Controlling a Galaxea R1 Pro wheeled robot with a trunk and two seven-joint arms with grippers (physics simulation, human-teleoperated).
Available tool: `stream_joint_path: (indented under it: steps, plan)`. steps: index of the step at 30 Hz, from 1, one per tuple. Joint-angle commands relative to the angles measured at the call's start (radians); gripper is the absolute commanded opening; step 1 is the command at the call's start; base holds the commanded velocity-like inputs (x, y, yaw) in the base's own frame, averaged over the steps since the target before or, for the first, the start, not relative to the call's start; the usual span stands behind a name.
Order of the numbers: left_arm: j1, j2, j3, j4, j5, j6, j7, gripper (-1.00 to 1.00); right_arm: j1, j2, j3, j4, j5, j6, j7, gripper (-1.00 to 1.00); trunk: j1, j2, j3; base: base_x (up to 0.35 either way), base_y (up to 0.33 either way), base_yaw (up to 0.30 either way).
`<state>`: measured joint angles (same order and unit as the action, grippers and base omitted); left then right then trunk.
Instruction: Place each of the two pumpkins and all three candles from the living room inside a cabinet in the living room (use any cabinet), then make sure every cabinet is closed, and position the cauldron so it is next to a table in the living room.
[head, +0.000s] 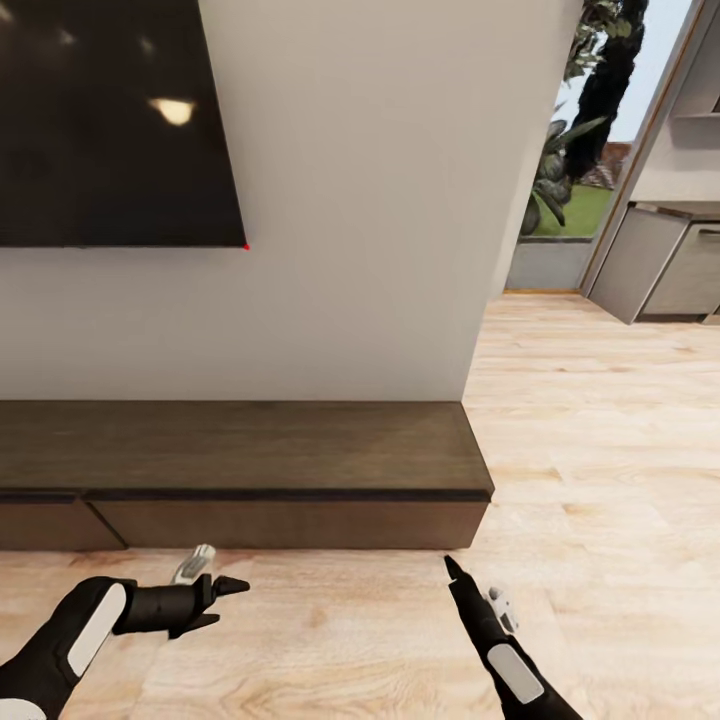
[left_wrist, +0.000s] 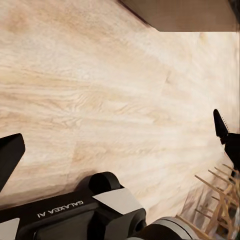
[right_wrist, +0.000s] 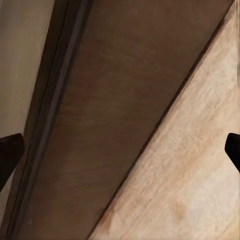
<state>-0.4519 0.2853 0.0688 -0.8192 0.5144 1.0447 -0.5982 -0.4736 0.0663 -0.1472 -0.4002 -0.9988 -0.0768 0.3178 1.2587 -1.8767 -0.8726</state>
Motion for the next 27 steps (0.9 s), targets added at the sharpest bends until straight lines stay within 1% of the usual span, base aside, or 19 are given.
stream_joint_path:
  steps: [1, 2, 3, 4, 6, 7, 8, 9, 11, 12, 16, 22, 23, 24, 27]
  plan:
    - [-0.001, 0.001, -0.001, 0.000, 0.007, 0.000, -0.002, 1.00, 0.000, 0.001, -0.001, 0.000, -0.004, -0.004, -0.003, 1.00, 0.004, -0.007, -0.003, 0.000, 0.000, 0.000]
    - [-0.001, 0.003, 0.000, 0.000, 0.014, 0.000, -0.004, 1.00, 0.001, 0.000, -0.006, 0.002, -0.012, -0.008, -0.004, 1.00, 0.008, -0.014, -0.006, 0.000, 0.000, 0.000]
    - [-0.002, 0.003, 0.000, 0.000, 0.017, 0.000, -0.005, 1.00, 0.001, -0.001, -0.020, 0.003, -0.024, -0.006, -0.003, 1.00, 0.012, -0.021, -0.009, 0.000, 0.000, 0.000]
    - [-0.002, 0.003, 0.001, 0.000, 0.018, 0.000, -0.006, 1.00, 0.001, -0.002, -0.044, 0.003, -0.047, -0.003, -0.002, 1.00, 0.015, -0.028, -0.013, 0.000, 0.000, 0.000]
    - [-0.002, 0.003, 0.001, 0.000, 0.019, 0.000, -0.006, 1.00, 0.003, -0.003, -0.098, 0.004, -0.109, 0.001, 0.006, 1.00, 0.023, -0.042, -0.019, 0.000, 0.000, 0.000]
    - [-0.002, 0.003, 0.001, 0.000, 0.020, 0.000, -0.006, 1.00, 0.003, -0.003, -0.109, 0.004, -0.123, 0.004, 0.011, 1.00, 0.027, -0.049, -0.022, 0.000, 0.000, 0.000]
    - [-0.002, 0.002, 0.001, 0.000, 0.019, 0.000, -0.006, 1.00, 0.002, -0.003, -0.128, 0.003, -0.152, 0.018, 0.042, 1.00, 0.031, -0.056, -0.025, 0.000, 0.000, 0.000]
    - [-0.002, 0.001, 0.000, 0.000, 0.019, 0.000, -0.006, 1.00, 0.002, -0.003, -0.135, 0.003, -0.162, 0.029, 0.078, 1.00, 0.035, -0.063, -0.028, 0.000, 0.000, 0.000]
    - [-0.002, 0.000, -0.001, 0.000, 0.020, 0.000, -0.006, 1.00, 0.001, 0.003, -0.140, 0.002, -0.167, 0.038, 0.158, 1.00, 0.042, -0.077, -0.035, 0.000, 0.000, 0.000]
    - [-0.002, 0.000, -0.001, 0.000, 0.019, 0.000, -0.006, 1.00, 0.001, 0.006, -0.140, 0.002, -0.167, 0.039, 0.174, 1.00, 0.046, -0.084, -0.038, 0.000, 0.000, 0.000]
    - [-0.002, 0.001, -0.001, 0.000, 0.019, 0.000, -0.007, 1.00, 0.001, 0.009, -0.145, 0.002, -0.174, 0.025, 0.195, 1.00, 0.061, -0.112, -0.050, 0.000, 0.000, 0.000]
    - [-0.002, 0.000, -0.003, 0.000, 0.019, 0.000, -0.007, 1.00, 0.001, 0.012, -0.153, 0.004, -0.191, 0.029, 0.206, 1.00, 0.084, -0.154, -0.069, 0.000, 0.000, 0.000]
    - [-0.002, 0.000, -0.003, 0.000, 0.020, 0.000, -0.007, 1.00, 0.001, 0.012, -0.153, 0.004, -0.203, 0.030, 0.219, 1.00, 0.088, -0.161, -0.072, 0.000, 0.000, 0.000]
    - [-0.002, 0.001, -0.003, 0.000, 0.020, 0.000, -0.007, 1.00, 0.001, 0.013, -0.153, 0.003, -0.221, 0.031, 0.250, 1.00, 0.092, -0.168, -0.075, 0.000, 0.000, 0.000]
    - [-0.002, -0.001, -0.004, 0.000, 0.020, 0.000, -0.008, 1.00, 0.001, 0.011, -0.153, 0.003, -0.239, 0.033, 0.297, 1.00, 0.104, -0.189, -0.085, 0.000, 0.000, 0.000]
